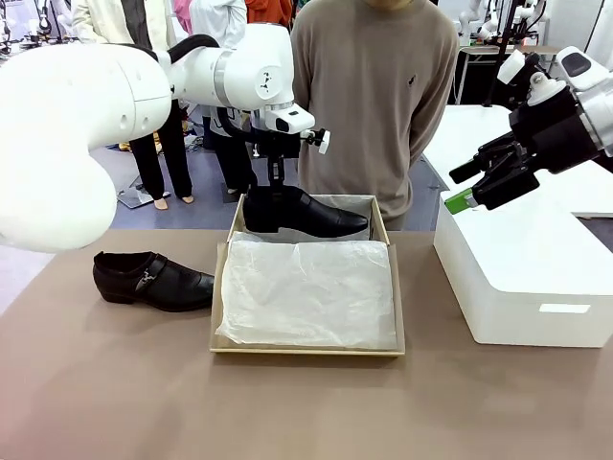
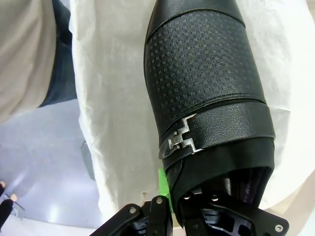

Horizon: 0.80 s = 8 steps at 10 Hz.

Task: Pack the shoes into the box.
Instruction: Place one shoe of the Shoes into the Shoes Box.

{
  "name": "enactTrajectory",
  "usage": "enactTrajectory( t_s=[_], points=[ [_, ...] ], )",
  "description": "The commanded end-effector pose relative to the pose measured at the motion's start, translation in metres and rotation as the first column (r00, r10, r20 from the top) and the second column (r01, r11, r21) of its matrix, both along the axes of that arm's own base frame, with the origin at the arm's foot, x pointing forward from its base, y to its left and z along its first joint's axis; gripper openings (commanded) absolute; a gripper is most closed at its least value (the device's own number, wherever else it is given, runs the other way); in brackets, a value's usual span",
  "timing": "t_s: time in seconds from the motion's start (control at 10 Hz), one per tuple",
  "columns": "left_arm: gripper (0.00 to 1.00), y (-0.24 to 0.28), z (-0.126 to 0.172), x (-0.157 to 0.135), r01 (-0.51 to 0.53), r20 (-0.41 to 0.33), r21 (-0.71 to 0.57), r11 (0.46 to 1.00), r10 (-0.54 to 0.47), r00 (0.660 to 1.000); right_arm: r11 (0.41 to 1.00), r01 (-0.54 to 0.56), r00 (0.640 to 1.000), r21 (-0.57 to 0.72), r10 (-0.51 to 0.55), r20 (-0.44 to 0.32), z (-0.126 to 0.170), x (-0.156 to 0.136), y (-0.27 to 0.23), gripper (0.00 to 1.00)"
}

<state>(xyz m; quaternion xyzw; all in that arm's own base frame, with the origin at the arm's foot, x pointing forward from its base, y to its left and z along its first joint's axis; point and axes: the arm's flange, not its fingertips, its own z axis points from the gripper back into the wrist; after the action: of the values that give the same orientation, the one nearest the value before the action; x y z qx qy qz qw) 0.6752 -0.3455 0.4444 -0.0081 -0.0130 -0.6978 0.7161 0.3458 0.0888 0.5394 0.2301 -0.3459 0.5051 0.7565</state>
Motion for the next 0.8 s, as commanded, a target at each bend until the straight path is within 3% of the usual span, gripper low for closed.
enactTrajectory(
  t_s=[0.0, 0.4, 0.7],
  points=[
    [0.0, -0.002, 0.003, 0.011, 0.006, -0.002, 0.012, 1.0, -0.006, 1.0, 0.999, -0.026, 0.999, 0.023, 0.025, 0.025, -0.001, 0.004, 0.0, 1.0],
    [0.0, -0.002, -0.021, 0.012, 0.005, -0.025, 0.03, 1.0, -0.004, 1.0, 0.999, -0.026, 0.999, 0.023, 0.025, 0.025, -0.001, 0.004, 0.0, 1.0],
    [0.0, -0.002, -0.021, 0.012, 0.0, -0.024, 0.027, 1.0, 0.0, 1.0, 0.999, -0.026, 0.999, 0.023, 0.025, 0.025, -0.001, 0.004, 0.0, 1.0]
  ],
)
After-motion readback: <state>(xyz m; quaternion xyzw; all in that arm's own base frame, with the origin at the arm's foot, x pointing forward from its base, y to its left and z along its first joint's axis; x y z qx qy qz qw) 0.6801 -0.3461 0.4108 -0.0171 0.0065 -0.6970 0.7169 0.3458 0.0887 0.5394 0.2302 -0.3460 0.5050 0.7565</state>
